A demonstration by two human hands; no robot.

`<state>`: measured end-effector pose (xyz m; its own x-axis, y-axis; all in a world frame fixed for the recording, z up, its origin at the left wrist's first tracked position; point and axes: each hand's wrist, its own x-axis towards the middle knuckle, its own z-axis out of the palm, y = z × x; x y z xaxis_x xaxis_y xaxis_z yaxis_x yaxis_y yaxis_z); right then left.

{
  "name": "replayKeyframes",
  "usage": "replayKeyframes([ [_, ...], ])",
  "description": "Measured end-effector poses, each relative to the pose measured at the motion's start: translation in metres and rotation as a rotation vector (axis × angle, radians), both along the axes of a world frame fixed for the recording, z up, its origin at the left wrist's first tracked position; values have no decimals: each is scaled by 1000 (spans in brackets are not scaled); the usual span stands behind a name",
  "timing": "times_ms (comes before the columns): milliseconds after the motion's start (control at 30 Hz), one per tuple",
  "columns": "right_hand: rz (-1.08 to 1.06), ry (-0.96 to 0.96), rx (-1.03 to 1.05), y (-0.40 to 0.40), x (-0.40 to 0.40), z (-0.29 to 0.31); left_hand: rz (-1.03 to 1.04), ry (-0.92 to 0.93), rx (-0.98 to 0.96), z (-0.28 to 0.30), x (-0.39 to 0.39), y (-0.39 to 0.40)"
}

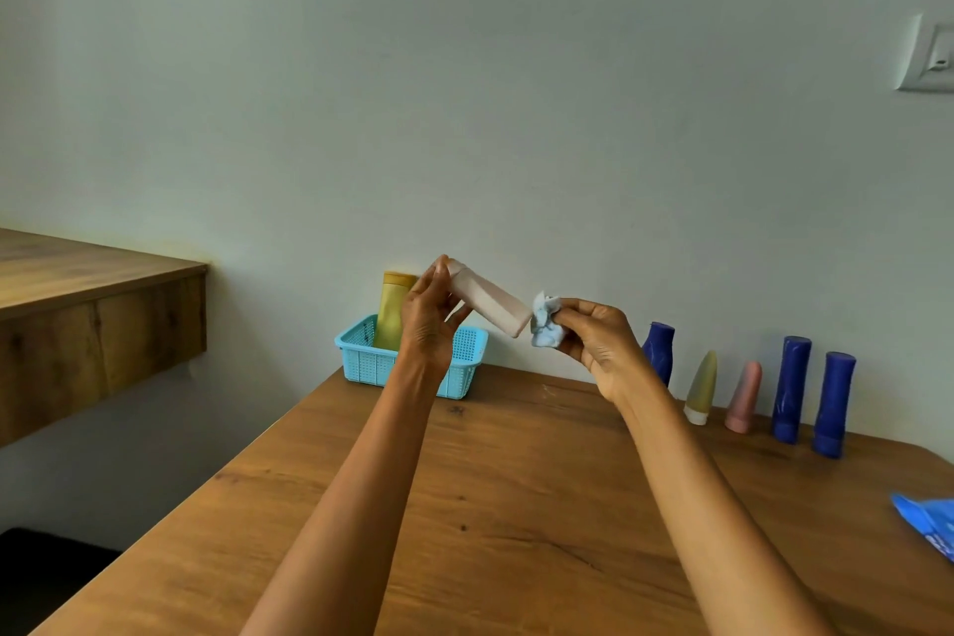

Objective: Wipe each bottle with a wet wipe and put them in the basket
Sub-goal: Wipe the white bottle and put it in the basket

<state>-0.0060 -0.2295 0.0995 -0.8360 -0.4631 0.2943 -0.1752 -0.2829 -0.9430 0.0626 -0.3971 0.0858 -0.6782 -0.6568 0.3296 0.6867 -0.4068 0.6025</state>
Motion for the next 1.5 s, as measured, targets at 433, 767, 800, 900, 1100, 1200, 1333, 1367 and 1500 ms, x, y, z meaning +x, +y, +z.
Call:
replayKeyframes([
  [433, -486, 805, 208, -14, 9, -2, -241, -248, -483, 3, -7, 29],
  [767, -278, 889, 376, -4, 11, 8, -248, -259, -355, 0, -9, 24],
  [800, -237, 903, 431, -3, 11, 9, -232, -264, -325, -1, -8, 21],
  [900, -212, 900, 508, 0, 8, 9, -194, -286, -290, -1, -6, 18],
  [1100, -360, 864, 387, 0, 0, 3, -308, -353, -421, 5, -5, 27],
  [1200, -304, 883, 361, -2, 4, 4, -278, -331, -399, 8, -4, 22],
  [1333, -95, 897, 495, 1, 8, 7, -209, -334, -335, 2, 1, 9],
  [1367, -72, 883, 531, 3, 7, 6, -196, -335, -315, 1, 2, 6],
  [1500, -150, 831, 529, 6, 2, 4, -197, -333, -276, 1, 1, 9],
])
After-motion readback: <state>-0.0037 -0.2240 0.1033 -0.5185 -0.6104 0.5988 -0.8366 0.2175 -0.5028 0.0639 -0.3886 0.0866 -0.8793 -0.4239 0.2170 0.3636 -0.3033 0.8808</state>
